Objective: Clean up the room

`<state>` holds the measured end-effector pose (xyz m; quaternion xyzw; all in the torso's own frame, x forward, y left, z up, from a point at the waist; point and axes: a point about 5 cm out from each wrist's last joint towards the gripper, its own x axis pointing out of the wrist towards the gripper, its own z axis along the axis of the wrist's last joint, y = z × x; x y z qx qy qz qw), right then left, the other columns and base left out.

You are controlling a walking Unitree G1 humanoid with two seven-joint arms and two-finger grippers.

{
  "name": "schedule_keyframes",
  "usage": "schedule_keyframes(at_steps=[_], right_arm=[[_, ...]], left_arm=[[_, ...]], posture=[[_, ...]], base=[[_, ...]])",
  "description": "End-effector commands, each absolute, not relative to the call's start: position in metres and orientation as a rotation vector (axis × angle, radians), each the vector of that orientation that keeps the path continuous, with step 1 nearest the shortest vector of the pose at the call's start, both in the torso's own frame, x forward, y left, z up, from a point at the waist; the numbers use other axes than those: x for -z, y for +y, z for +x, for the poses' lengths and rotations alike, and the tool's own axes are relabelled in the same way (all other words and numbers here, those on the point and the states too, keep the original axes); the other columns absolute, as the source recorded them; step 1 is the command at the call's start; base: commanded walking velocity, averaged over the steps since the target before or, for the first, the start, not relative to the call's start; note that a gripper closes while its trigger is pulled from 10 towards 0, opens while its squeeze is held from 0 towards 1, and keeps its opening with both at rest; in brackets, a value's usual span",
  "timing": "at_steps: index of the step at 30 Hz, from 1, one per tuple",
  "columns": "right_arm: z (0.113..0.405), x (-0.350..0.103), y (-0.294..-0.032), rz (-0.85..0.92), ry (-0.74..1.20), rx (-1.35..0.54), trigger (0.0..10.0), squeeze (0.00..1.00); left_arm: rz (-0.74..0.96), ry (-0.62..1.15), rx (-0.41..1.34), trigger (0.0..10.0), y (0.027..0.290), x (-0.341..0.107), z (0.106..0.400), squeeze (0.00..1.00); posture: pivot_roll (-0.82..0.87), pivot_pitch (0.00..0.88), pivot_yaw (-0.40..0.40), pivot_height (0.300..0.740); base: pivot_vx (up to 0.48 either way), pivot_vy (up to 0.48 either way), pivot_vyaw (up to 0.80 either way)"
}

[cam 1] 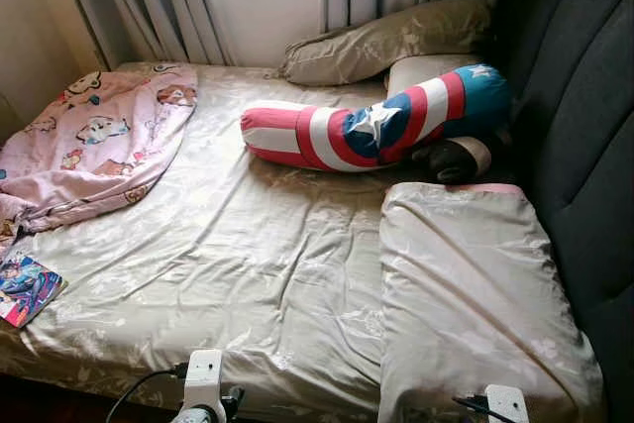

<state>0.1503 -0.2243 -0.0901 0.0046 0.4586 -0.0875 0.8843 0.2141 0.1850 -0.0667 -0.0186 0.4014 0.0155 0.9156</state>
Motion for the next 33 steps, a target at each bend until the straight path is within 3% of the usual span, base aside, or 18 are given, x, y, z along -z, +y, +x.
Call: schedule_keyframes(at_steps=[1, 33], right_arm=[[0.1572, 0.0892, -0.2162, 0.046, 0.938, 0.182, 10.0, 0.00], [0.1585, 0.0903, -0.2106, 0.047, 0.953, 0.187, 10.0, 0.00]], left_arm=[[-0.018, 0.877, -0.041, 10.0, 0.1913, 0.0724, 0.2039, 0.00], [-0.015, 0.873, -0.051, 10.0, 0.1936, 0.0714, 0.2051, 0.00]], posture=[[0.02, 0.002, 0.021, 0.740], [0.03, 0.006, 0.032, 0.740]], base=[[0.000, 0.480, 0.00], [0.000, 0.480, 0.00]])
